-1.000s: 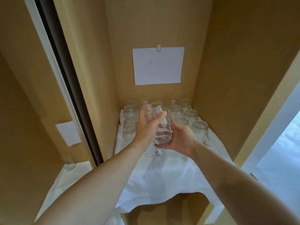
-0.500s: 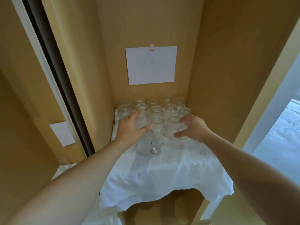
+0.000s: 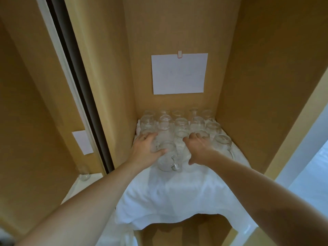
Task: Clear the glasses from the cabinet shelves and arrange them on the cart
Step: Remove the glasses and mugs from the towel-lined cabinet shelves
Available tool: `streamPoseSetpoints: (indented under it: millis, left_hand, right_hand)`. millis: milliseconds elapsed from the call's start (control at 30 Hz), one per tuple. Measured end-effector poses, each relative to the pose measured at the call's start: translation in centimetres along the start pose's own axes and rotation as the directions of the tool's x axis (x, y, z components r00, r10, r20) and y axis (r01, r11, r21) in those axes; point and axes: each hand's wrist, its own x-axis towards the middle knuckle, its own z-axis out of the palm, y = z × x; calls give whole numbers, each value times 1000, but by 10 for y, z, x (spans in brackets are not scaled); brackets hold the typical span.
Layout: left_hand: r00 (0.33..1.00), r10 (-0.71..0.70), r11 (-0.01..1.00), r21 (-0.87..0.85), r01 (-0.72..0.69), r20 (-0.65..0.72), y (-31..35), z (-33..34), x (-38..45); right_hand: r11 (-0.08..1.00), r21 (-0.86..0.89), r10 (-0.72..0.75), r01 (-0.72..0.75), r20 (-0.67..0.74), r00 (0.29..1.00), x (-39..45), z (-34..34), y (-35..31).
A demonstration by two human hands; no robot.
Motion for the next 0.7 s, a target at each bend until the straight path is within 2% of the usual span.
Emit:
streamPoseSetpoints:
  millis: [233,433,700]
  left_hand:
    - [1000,-23,999,45,23,-4,-6,1,-11]
    - [995,-103,989,107,104,-17,-11,6,-24]
    - [981,-187,971,139,192,-49,-5,21,-46]
  right_hand:
    - [996,-26,-91,91,-15,996,15,12,0]
    - [984,-29,-177,175,-48,983,17,24,1]
    - [981,-27,-194,193,-66,979,20,28,0]
